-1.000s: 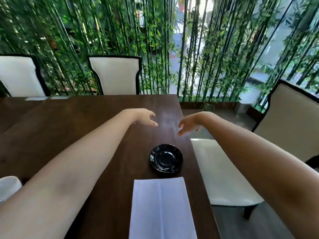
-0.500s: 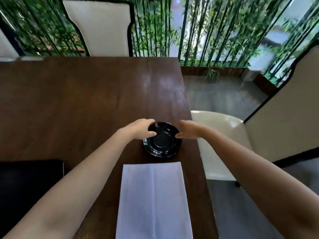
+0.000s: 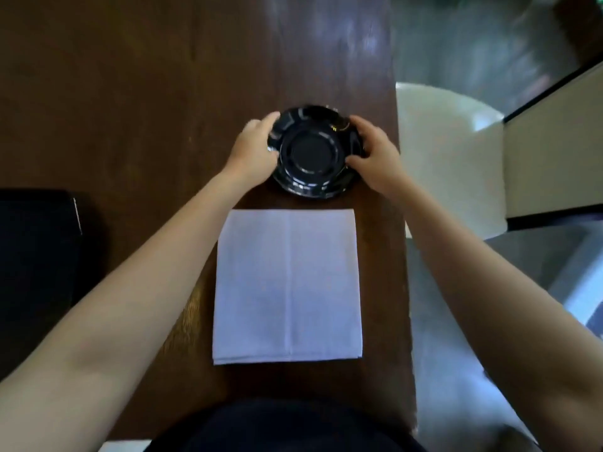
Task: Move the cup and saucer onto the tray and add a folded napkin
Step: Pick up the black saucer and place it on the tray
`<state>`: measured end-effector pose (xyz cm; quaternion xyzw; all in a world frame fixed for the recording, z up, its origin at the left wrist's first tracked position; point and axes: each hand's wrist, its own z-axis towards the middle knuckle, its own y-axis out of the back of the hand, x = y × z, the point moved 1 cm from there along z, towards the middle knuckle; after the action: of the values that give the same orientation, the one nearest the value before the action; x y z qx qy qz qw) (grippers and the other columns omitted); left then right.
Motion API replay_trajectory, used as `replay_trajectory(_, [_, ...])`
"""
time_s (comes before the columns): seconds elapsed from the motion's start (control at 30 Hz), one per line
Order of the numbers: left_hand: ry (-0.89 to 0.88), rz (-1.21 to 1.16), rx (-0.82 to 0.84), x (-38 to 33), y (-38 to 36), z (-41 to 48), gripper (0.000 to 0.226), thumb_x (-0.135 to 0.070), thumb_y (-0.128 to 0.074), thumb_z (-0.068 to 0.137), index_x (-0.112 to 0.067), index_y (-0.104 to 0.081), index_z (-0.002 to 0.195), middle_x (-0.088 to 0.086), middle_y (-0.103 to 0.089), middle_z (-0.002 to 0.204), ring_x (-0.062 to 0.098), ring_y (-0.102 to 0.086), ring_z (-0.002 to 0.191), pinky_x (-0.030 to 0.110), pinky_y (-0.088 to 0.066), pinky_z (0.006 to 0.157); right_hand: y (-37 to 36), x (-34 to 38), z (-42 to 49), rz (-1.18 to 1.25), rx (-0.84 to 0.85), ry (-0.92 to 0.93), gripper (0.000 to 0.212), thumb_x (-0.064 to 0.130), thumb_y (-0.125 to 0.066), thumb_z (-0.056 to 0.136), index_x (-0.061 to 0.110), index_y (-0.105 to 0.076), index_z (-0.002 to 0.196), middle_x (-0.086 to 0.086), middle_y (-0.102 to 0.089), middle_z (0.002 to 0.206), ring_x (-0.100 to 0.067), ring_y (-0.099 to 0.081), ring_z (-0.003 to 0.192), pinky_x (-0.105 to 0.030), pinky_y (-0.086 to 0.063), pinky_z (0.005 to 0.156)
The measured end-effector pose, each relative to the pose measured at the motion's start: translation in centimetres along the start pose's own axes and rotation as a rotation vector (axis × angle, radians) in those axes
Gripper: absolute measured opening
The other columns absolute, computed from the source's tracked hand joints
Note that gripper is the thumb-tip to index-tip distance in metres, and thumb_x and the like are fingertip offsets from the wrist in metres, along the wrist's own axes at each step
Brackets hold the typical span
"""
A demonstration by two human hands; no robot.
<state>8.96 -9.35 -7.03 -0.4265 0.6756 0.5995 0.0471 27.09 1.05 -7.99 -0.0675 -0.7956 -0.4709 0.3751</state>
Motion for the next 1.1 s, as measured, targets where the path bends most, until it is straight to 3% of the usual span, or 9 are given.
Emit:
replay_trajectory(0.13, [0.002, -0.123, -0.029, 0.8, -0.2, -0.2, 0.060, -0.006, -0.054, 0.088, -0.022, -0.034, 0.142, 0.009, -0.041, 0.143, 0.024, -0.039, 0.130, 0.024, -0.029, 0.101, -0.3, -0.6, -0.1, 0.217, 0.027, -0.039, 0.070, 0.000, -0.059, 0.079, 0.023, -0.037, 0.142, -0.011, -0.049, 0.137, -0.022, -0.050, 0.125, -0.040, -0.038, 0.109])
replay_trajectory(0.33, [0.009, -0.256, -0.046, 1.4, -0.5, -0.4, 0.060, -0.005, -0.057, 0.086, -0.025, -0.038, 0.140, 0.002, -0.042, 0.145, 0.018, -0.037, 0.134, 0.034, -0.031, 0.112, -0.6, -1.0, -0.4, 0.389, 0.003, -0.072, 0.069, -0.005, -0.055, 0.079, 0.019, -0.040, 0.141, -0.005, -0.056, 0.133, -0.015, -0.055, 0.121, -0.037, -0.043, 0.106])
replay_trajectory(0.6, [0.065, -0.343, -0.136, 0.7, -0.9, -1.2, 0.060, 0.003, -0.054, 0.081, -0.018, -0.044, 0.136, 0.004, -0.052, 0.137, 0.017, -0.046, 0.127, 0.034, -0.038, 0.107, -1.1, -0.6, -0.6, 0.349, -0.054, -0.090, 0.067, -0.003, -0.052, 0.079, 0.024, -0.042, 0.140, -0.004, -0.055, 0.135, -0.019, -0.051, 0.125, -0.039, -0.041, 0.108])
replay_trajectory(0.87, [0.113, -0.377, -0.105, 0.6, -0.4, -2.9, 0.063, 0.002, -0.061, 0.080, -0.017, -0.042, 0.137, 0.004, -0.053, 0.135, 0.018, -0.047, 0.126, 0.030, -0.040, 0.105, -0.9, 1.0, -1.2, 0.308, -0.116, -0.114, 0.064, -0.010, -0.056, 0.076, 0.017, -0.051, 0.134, -0.002, -0.059, 0.132, -0.019, -0.054, 0.122, -0.038, -0.043, 0.107])
replay_trajectory(1.1, [0.145, -0.379, -0.137, 2.0, 1.3, -5.4, 0.066, 0.005, -0.063, 0.078, -0.020, -0.044, 0.136, 0.003, -0.054, 0.132, 0.018, -0.047, 0.124, 0.021, -0.037, 0.091, -1.4, 3.4, -3.8, 0.340, -0.110, -0.065, 0.063, -0.012, -0.059, 0.072, 0.018, -0.058, 0.128, 0.005, -0.065, 0.110, -0.015, -0.059, 0.109, -0.028, -0.046, 0.099])
